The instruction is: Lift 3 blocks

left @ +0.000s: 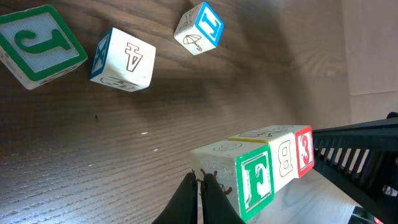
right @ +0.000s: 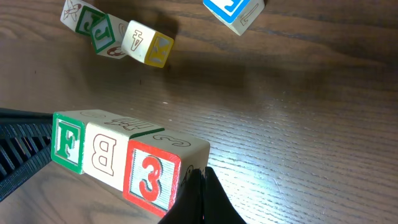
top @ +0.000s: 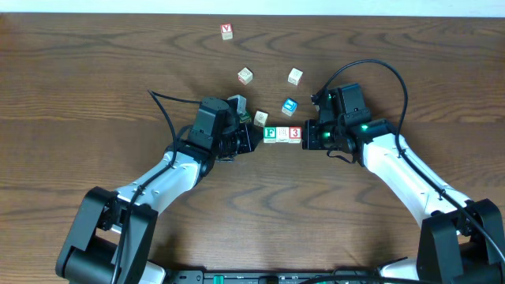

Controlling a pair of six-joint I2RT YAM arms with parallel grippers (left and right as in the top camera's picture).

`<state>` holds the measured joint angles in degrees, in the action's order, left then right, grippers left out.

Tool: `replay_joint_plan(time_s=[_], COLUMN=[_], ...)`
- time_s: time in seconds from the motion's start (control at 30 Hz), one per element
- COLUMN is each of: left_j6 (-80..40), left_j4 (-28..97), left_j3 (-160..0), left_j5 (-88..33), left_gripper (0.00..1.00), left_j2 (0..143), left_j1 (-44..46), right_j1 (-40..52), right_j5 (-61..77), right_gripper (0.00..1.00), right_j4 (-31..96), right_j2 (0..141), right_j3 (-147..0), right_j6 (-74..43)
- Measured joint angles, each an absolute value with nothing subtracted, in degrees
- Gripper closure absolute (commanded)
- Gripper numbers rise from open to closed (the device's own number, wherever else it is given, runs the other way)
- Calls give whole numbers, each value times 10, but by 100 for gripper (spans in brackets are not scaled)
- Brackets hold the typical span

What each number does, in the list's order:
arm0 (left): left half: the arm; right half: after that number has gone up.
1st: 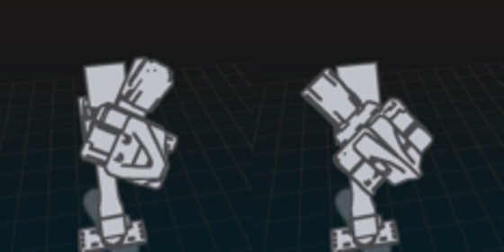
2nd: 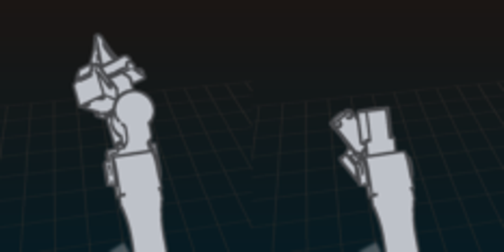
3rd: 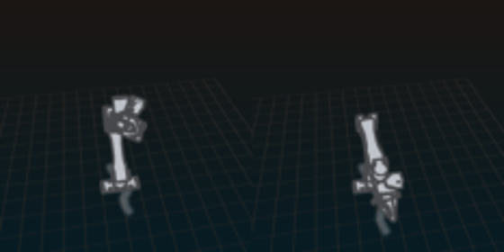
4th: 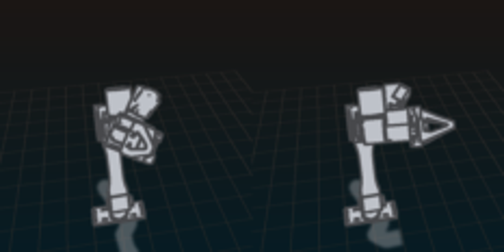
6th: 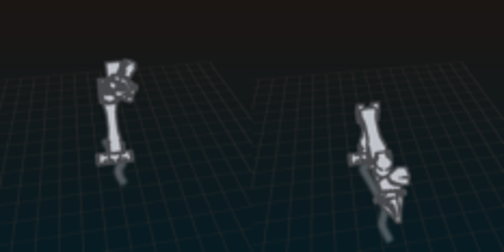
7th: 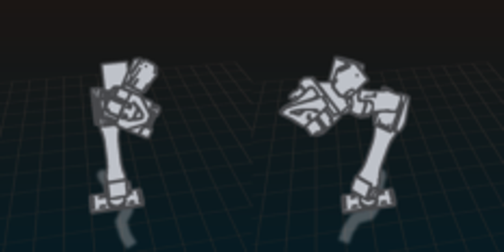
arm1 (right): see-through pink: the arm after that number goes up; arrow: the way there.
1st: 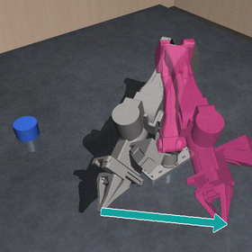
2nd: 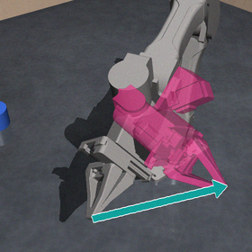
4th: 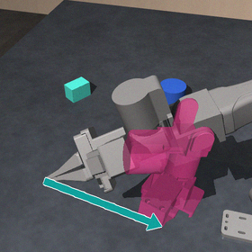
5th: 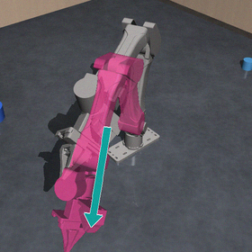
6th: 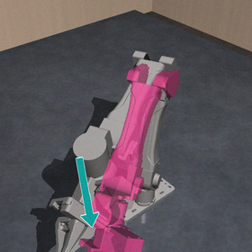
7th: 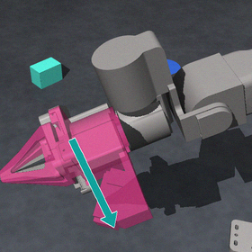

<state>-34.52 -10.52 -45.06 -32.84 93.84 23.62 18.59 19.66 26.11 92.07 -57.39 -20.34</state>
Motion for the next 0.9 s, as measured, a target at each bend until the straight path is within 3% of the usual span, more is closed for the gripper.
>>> replay_joint_plan(time_s=[0.9], left_j6=[-345], left_j4=[-105], left_j3=[-456], left_j5=[-328], left_gripper=[93], left_j2=[929], left_j1=[234], right_j1=[186], right_j5=[196], right_gripper=[99], right_j4=[262], right_j2=[903], right_j3=[-574], right_j6=[-204])
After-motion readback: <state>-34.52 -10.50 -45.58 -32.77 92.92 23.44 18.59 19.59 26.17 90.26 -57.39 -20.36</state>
